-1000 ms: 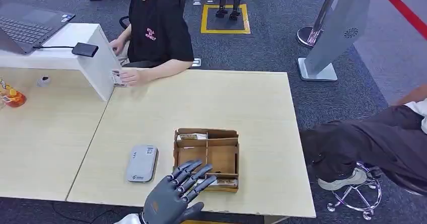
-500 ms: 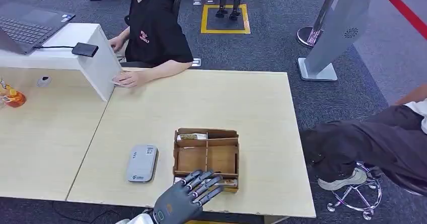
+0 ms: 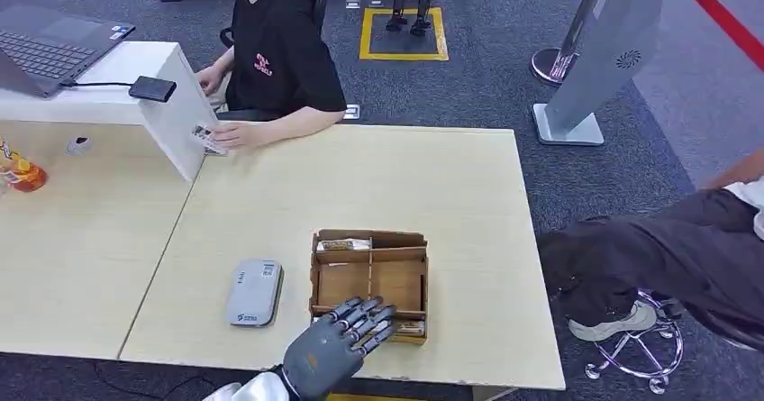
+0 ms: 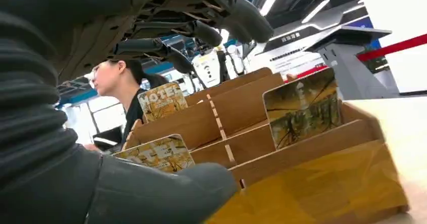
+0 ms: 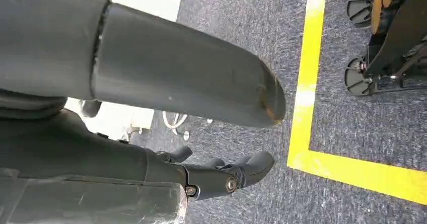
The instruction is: Pass the card to the sensor for recognition and then transmit it.
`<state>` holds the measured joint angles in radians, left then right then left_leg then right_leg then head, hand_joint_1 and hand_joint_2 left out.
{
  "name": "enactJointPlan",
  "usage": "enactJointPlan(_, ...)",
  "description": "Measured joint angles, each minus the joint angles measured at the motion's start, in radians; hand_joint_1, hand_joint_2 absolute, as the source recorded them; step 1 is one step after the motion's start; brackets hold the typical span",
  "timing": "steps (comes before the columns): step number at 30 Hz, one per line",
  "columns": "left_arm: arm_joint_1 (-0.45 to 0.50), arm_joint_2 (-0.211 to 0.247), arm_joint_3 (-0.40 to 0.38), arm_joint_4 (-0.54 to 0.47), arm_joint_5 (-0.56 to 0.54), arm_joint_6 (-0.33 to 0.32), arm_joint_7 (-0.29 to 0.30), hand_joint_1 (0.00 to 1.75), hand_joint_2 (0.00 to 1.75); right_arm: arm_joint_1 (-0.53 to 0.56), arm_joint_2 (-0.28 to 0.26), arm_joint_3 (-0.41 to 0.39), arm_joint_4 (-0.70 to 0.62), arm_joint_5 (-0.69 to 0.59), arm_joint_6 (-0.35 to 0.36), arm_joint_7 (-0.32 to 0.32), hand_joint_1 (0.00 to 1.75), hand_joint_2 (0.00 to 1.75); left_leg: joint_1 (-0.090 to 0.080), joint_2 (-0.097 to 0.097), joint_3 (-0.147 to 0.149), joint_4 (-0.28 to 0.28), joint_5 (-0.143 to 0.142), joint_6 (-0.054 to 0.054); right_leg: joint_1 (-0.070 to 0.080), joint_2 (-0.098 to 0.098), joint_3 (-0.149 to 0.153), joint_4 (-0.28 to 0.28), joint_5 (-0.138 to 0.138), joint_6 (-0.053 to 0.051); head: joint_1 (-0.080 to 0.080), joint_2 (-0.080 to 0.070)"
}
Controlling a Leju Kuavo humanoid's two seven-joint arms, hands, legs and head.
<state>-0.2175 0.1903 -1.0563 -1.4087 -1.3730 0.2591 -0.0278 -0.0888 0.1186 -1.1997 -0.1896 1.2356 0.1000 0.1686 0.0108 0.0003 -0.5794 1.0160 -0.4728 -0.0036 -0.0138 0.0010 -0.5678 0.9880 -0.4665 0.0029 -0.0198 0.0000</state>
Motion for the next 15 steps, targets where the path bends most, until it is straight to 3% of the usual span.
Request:
enactJointPlan(6, 0.000, -0.025, 0.002, 0.035, -0.056, 0.007, 0.061, 0.37, 1.75, 0.000, 0.000, 0.000, 0.000, 0.000, 0.000, 0.000, 0.00, 0.00, 0.000, 0.000, 0.000, 0.000, 0.000, 0.000, 0.000, 0.000, 0.000, 0.000, 0.000, 0.000, 0.000, 0.000)
enactJointPlan(8, 0.002, -0.031, 0.005, 0.042, -0.082, -0.004, 0.083, 0.49, 1.75, 0.001, 0.000, 0.000, 0.000, 0.000, 0.000, -0.002, 0.00, 0.00, 0.000, 0.000, 0.000, 0.000, 0.000, 0.000, 0.000, 0.000, 0.000, 0.000, 0.000, 0.000, 0.000, 0.000)
enactJointPlan(15, 0.038, -0.051, 0.021, 0.050, -0.169, -0.050, 0.160, 0.44, 1.75, 0.001, 0.000, 0.000, 0.000, 0.002, 0.001, -0.002, 0.00, 0.00, 0.000, 0.000, 0.000, 0.000, 0.000, 0.000, 0.000, 0.000, 0.000, 0.000, 0.000, 0.000, 0.000, 0.000)
